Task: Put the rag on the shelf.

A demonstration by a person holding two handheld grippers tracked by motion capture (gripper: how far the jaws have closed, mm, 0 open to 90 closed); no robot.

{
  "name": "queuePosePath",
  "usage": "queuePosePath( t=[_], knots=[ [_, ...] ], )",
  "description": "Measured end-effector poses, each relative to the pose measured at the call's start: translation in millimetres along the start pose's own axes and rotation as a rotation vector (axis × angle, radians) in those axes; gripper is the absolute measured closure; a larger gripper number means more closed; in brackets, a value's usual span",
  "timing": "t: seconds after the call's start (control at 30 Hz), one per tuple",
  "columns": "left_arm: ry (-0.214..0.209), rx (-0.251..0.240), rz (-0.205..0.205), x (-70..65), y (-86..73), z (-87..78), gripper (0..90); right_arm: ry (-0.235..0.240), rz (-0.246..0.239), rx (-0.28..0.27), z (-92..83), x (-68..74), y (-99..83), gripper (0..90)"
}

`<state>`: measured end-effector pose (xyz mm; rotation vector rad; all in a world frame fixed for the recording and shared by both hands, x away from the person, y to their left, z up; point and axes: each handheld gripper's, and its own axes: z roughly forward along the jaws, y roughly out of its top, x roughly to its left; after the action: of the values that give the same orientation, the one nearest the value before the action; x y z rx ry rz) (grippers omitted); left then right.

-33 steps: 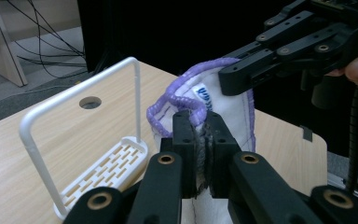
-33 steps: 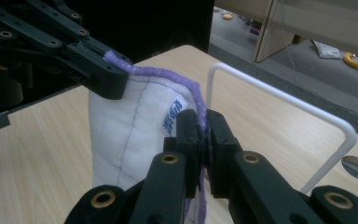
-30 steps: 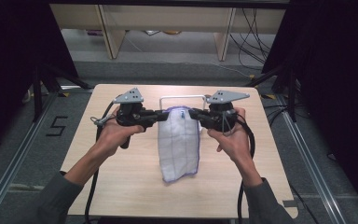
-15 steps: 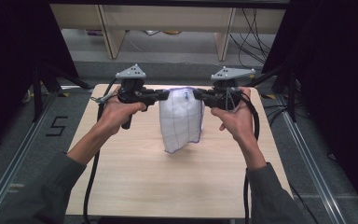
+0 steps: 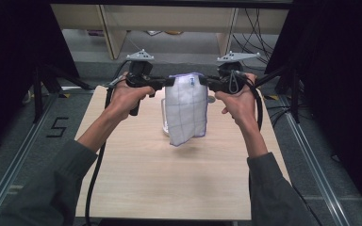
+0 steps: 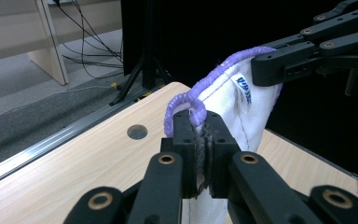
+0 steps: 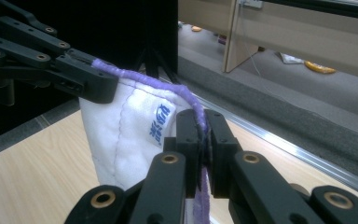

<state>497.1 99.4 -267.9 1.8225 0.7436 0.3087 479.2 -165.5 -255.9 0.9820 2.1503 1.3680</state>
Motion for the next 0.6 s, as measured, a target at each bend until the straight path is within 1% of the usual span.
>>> queuePosePath(
  t=[0.03, 0.07, 0.13, 0.17, 0.2, 0.27, 0.3, 0.33, 0.37, 0.4, 0.43, 0.47, 0.5, 0.53, 0.57, 0.6],
  knots=[
    [-0.001, -0.006, -0.002, 1.7, 1.4, 0.8, 84.7, 0.001, -0.014, -0.005, 2.0, -2.5, 0.8, 86.1],
    [0.003, -0.008, -0.006, 3.1, 3.3, 1.2, 84.8, 0.002, 0.015, -0.004, 3.8, -3.9, 3.6, 86.1],
    [0.012, -0.007, -0.011, 6.1, 7.0, 1.3, 84.8, 0.005, 0.016, -0.007, 5.4, -5.6, 5.5, 86.1],
    [0.012, -0.015, -0.015, 7.9, 9.0, 2.3, 84.8, 0.002, 0.018, -0.017, 7.0, -6.9, 7.4, 86.1],
    [0.020, -0.011, -0.017, 8.8, 10.6, 2.2, 84.7, -0.003, 0.022, -0.013, 8.6, -7.8, 10.0, 86.1],
    [0.023, -0.013, -0.027, 12.8, 13.8, 4.5, 84.7, -0.010, 0.018, -0.022, 11.7, -10.4, 13.9, 86.1],
    [0.025, -0.018, -0.034, 15.1, 15.5, 5.9, 84.7, -0.011, 0.022, -0.028, 13.6, -11.9, 16.1, 86.1],
    [0.030, -0.017, -0.041, 17.2, 17.3, 7.4, 84.7, -0.011, 0.044, -0.029, 16.5, -15.1, 20.8, 86.1],
    [0.026, -0.025, -0.049, 19.9, 19.0, 9.5, 84.7, -0.011, 0.044, -0.029, 16.5, -15.1, 20.8, 86.1],
    [0.033, -0.023, -0.052, 22.5, 21.1, 10.6, 84.7, -0.021, 0.051, -0.032, 20.0, -18.5, 25.6, 86.1],
    [0.033, -0.031, -0.058, 25.2, 22.7, 12.7, 84.7, -0.021, 0.051, -0.032, 20.0, -18.5, 25.6, 86.1],
    [0.047, -0.029, -0.071, 30.5, 26.3, 15.7, 84.8, -0.027, 0.061, -0.032, 24.1, -21.5, 30.5, 86.1],
    [0.047, -0.029, -0.071, 30.5, 26.3, 15.7, 84.7, -0.027, 0.061, -0.032, 24.1, -21.5, 30.5, 86.1],
    [0.054, -0.028, -0.076, 35.8, 29.4, 19.4, 84.7, -0.030, 0.077, -0.029, 29.1, -23.9, 35.5, 86.1],
    [0.054, -0.028, -0.076, 35.8, 29.4, 19.4, 84.7, -0.030, 0.077, -0.029, 29.1, -23.9, 35.5, 86.1],
    [0.056, -0.030, -0.076, 38.7, 30.6, 21.7, 84.7, -0.035, 0.077, -0.030, 31.0, -25.3, 37.0, 86.1]
  ],
)
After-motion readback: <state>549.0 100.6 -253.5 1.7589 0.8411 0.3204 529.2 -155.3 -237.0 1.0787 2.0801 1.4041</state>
